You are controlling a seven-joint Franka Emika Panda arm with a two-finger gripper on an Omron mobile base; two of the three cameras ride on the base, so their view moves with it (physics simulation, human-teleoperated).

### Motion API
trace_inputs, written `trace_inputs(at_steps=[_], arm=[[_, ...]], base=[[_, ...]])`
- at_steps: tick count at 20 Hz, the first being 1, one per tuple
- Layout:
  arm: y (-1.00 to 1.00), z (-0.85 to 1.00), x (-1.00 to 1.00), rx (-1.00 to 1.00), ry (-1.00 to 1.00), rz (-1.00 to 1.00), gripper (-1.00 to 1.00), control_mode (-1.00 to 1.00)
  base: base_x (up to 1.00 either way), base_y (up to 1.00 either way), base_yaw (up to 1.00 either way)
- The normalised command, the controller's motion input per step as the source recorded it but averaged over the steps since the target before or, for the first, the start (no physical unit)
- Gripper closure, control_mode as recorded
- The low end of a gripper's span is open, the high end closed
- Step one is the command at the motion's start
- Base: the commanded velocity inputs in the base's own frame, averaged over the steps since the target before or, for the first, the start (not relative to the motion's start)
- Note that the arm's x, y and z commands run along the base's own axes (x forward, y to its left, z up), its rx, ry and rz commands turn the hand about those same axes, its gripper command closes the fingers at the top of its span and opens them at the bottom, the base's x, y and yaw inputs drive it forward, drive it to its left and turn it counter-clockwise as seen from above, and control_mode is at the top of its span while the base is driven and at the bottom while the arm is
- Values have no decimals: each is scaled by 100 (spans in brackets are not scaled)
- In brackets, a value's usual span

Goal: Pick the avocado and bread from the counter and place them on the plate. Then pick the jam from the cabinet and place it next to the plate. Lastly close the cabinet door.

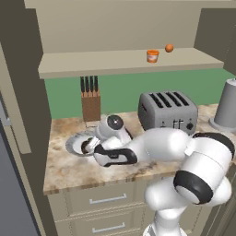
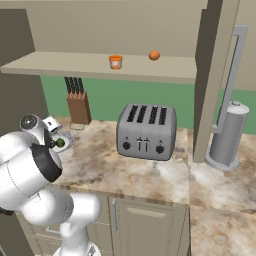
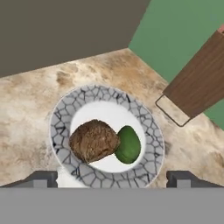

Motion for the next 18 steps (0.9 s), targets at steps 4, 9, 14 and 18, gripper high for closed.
trace_inputs(at_steps=[4, 9, 14, 18], arm=[[-9, 67, -45, 10, -22, 0, -100, -100], [-22, 77, -38, 17, -9, 1, -100, -100], [-7, 80, -5, 9, -1, -14, -100, -100], [0, 66, 0, 0, 2, -49, -100, -100]], base=[[0, 0, 0], [0, 0, 0], [0, 0, 0], [0, 0, 0]])
